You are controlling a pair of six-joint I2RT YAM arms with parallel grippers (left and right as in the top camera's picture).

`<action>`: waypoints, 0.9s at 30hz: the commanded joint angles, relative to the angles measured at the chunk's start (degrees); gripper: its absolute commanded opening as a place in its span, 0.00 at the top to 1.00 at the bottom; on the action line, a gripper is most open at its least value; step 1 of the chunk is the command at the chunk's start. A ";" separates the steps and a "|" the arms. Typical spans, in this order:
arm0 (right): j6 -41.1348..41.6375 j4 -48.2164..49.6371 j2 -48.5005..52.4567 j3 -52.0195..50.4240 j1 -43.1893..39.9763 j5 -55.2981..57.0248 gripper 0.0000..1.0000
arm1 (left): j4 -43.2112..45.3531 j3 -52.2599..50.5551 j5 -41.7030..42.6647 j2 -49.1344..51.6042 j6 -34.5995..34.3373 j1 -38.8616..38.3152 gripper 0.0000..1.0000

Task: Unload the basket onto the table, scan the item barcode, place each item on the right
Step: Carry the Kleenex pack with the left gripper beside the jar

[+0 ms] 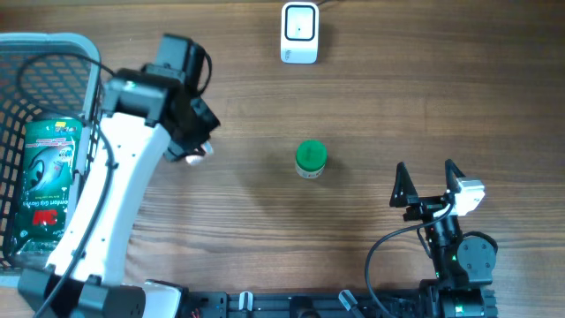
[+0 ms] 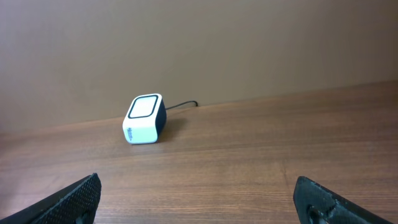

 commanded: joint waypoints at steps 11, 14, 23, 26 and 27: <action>-0.61 0.20 0.02 -0.07 0.17 0.59 0.00 | 14.01 -21.40 4.02 -0.11 -6.64 -2.78 0.96; -0.66 0.20 0.02 -0.07 0.17 0.59 0.00 | 14.05 -21.40 4.22 -0.11 -9.18 -3.54 0.96; -0.61 0.20 0.02 -0.07 0.17 0.61 0.00 | 26.34 -23.12 2.21 0.92 -22.12 -12.37 0.96; -0.63 0.20 0.02 -0.07 0.17 0.59 0.00 | 29.35 -23.30 -4.26 3.80 -28.74 -16.31 0.96; -0.63 0.20 0.02 -0.07 0.17 0.59 0.00 | 29.46 -23.30 -4.83 4.83 -30.64 -16.81 0.96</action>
